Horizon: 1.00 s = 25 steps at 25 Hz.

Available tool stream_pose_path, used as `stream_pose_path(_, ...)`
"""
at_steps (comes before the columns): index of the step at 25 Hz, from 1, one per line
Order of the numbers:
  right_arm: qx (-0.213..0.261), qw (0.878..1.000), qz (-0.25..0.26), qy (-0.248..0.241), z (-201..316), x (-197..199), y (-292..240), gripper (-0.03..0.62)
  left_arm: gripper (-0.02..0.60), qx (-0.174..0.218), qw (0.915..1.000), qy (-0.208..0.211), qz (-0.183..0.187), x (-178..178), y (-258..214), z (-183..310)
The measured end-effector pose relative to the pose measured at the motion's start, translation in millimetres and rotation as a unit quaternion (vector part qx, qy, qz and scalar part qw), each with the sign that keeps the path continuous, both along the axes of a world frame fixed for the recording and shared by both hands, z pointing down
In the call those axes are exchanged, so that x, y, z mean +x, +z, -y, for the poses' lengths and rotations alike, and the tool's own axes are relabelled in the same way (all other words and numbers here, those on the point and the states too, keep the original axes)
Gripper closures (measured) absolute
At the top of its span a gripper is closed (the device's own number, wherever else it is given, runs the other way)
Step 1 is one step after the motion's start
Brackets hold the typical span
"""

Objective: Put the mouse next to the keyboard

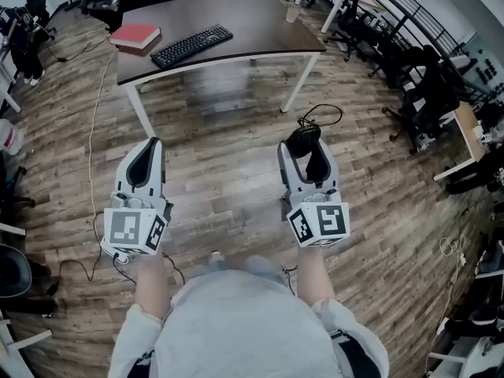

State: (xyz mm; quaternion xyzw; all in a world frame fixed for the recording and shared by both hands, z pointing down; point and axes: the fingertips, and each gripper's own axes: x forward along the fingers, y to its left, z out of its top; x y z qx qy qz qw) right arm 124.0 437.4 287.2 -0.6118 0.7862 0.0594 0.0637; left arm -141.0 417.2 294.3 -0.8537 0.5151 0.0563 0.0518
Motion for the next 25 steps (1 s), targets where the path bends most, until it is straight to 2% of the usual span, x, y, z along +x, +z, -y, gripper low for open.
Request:
stream_pose_path(10,-0.005,1.0,-0.004,0.007,34,-1,1,0.344,0.563,-0.009,0.9999,0.002,-0.006,-4,5,31)
stream_pose_path(15,-0.005,1.0,-0.014,-0.006,74,-10,0,0.344,0.563,-0.002,0.9998,-0.016,-0.011,-15,0,67)
stream_pose_path(25,0.003,0.999,-0.015,-0.028,178,1,-8,0.344,0.563,0.008,0.999,-0.042,-0.015,-7,-13,159)
